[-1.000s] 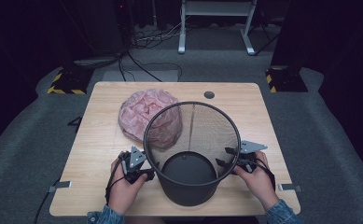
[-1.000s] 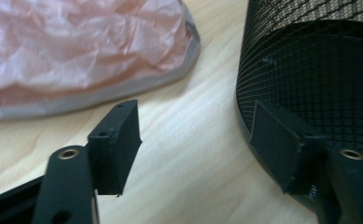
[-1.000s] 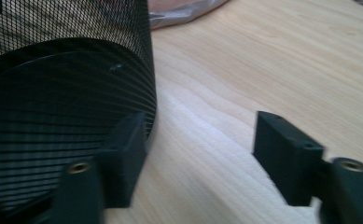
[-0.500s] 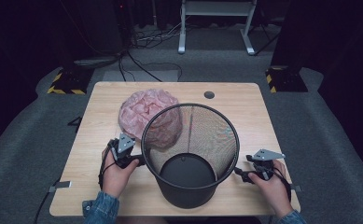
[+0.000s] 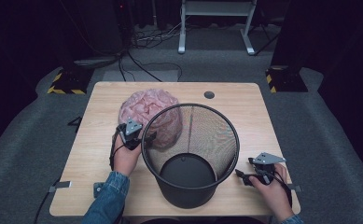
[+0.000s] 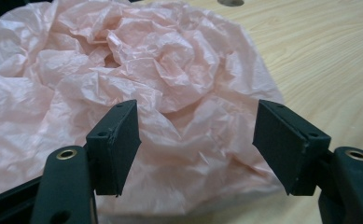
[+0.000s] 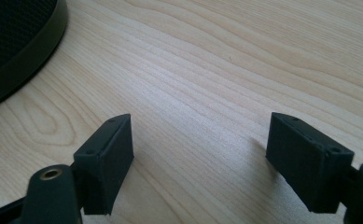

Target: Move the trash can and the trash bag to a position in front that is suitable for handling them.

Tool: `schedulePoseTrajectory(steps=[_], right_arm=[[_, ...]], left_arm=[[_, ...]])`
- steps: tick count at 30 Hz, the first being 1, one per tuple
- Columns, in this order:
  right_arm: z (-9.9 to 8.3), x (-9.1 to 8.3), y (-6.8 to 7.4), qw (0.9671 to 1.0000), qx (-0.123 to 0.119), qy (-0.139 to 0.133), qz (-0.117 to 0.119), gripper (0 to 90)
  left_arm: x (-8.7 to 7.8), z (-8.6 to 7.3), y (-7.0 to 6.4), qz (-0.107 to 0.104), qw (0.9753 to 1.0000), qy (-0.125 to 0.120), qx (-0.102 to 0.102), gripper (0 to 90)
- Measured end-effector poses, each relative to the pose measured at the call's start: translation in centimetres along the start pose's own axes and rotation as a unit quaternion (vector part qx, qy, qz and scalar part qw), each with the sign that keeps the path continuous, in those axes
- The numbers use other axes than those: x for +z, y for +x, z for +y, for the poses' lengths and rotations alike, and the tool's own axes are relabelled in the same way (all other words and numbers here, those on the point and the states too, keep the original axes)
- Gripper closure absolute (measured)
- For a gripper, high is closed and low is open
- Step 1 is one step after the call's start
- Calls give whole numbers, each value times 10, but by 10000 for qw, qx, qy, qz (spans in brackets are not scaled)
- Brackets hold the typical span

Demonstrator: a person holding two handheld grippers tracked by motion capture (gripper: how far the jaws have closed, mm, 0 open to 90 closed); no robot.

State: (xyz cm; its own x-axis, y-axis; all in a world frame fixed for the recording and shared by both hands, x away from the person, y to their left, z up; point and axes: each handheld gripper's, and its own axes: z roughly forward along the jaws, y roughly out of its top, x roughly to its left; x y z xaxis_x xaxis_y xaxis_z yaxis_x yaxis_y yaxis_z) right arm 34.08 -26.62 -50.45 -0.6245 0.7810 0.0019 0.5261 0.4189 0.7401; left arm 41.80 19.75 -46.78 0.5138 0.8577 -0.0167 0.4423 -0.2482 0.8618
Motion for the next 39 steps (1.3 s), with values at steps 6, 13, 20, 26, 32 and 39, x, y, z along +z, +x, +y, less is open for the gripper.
schedulePoseTrajectory(steps=[6, 13, 20, 26, 32, 39], right_arm=[[0, 0, 0, 10000, -1, -3, 0, 230], [0, 0, 0, 10000, -12, -6, 11, 230], [1, 1, -1, 10000, -20, -4, 29, 230], [1, 1, -1, 10000, -24, -6, 29, 230], [1, 1, -1, 10000, -22, -4, 32, 230], [1, 1, -1, 10000, -33, 0, 38, 230]], left_arm=[[28, -9, 11, 74, 9986, 463, -258, 342], [31, -23, 22, 210, 9936, 953, -568, 390], [12, -34, 18, 188, 9942, 1019, -297, 393], [-18, -52, 12, 165, 9940, 1078, -114, 392], [-49, -69, 7, 165, 9935, 1123, -53, 390], [-91, -93, -4, 48, 9922, 1242, 63, 370]])
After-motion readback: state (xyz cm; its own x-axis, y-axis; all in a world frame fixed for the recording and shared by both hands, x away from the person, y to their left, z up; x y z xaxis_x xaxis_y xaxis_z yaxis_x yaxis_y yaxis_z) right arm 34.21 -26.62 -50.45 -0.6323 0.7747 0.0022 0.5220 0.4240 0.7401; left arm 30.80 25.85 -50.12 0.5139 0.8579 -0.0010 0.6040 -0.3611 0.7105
